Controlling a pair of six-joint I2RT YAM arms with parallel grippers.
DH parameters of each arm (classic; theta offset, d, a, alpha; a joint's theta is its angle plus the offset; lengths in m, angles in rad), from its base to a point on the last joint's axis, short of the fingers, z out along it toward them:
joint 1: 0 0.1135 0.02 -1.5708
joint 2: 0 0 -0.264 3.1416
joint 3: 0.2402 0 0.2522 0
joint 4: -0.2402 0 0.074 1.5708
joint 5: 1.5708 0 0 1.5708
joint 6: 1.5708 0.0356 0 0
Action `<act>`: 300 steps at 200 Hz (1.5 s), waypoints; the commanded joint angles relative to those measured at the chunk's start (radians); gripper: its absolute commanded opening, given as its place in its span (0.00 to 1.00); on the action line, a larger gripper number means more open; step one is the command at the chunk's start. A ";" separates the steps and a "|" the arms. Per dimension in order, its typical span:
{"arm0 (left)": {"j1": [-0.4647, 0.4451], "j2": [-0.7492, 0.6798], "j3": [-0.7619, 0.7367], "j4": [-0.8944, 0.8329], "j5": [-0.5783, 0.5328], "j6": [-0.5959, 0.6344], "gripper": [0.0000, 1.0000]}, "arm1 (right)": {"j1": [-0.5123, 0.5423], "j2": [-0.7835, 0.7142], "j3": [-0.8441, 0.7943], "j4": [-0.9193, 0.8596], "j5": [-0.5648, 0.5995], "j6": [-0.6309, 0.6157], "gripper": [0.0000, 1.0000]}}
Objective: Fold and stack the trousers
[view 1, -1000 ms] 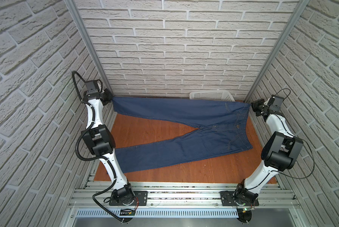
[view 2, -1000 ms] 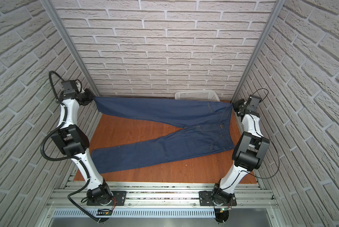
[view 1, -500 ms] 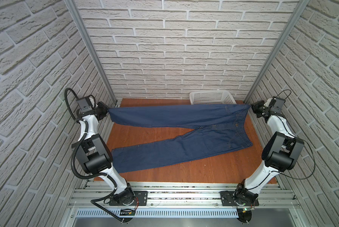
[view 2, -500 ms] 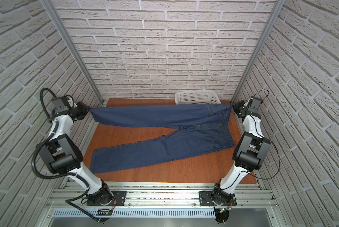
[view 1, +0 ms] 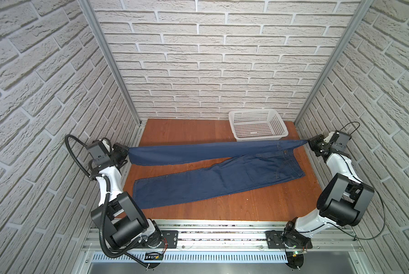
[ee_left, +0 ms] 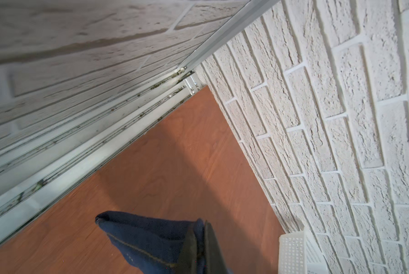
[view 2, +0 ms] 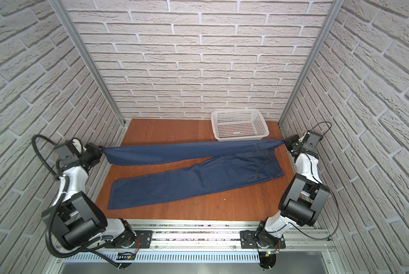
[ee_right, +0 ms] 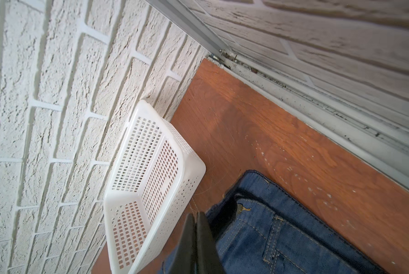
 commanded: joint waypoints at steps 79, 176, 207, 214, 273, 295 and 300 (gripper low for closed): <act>0.108 -0.311 -0.306 -0.001 -0.145 -0.019 0.00 | -0.051 -0.163 -0.220 -0.056 0.173 -0.063 0.05; 0.246 -0.458 -0.387 -0.059 -0.098 -0.039 0.00 | -0.075 -0.179 -0.231 -0.102 0.213 -0.057 0.05; 0.196 -0.365 -0.260 -0.016 -0.038 -0.046 0.00 | -0.073 -0.167 -0.181 -0.094 0.181 -0.011 0.05; 0.169 -0.339 -0.218 -0.027 -0.045 -0.029 0.00 | -0.073 -0.164 -0.166 -0.094 0.175 -0.001 0.05; 0.057 -0.312 -0.057 -0.087 -0.081 0.060 0.00 | -0.067 -0.174 -0.089 -0.137 0.195 -0.008 0.05; 0.065 -0.388 -0.156 -0.113 -0.126 0.085 0.00 | -0.072 -0.198 -0.168 -0.111 0.223 -0.023 0.05; 0.070 -0.403 -0.187 -0.111 -0.131 0.083 0.00 | -0.073 -0.196 -0.182 -0.109 0.226 -0.027 0.05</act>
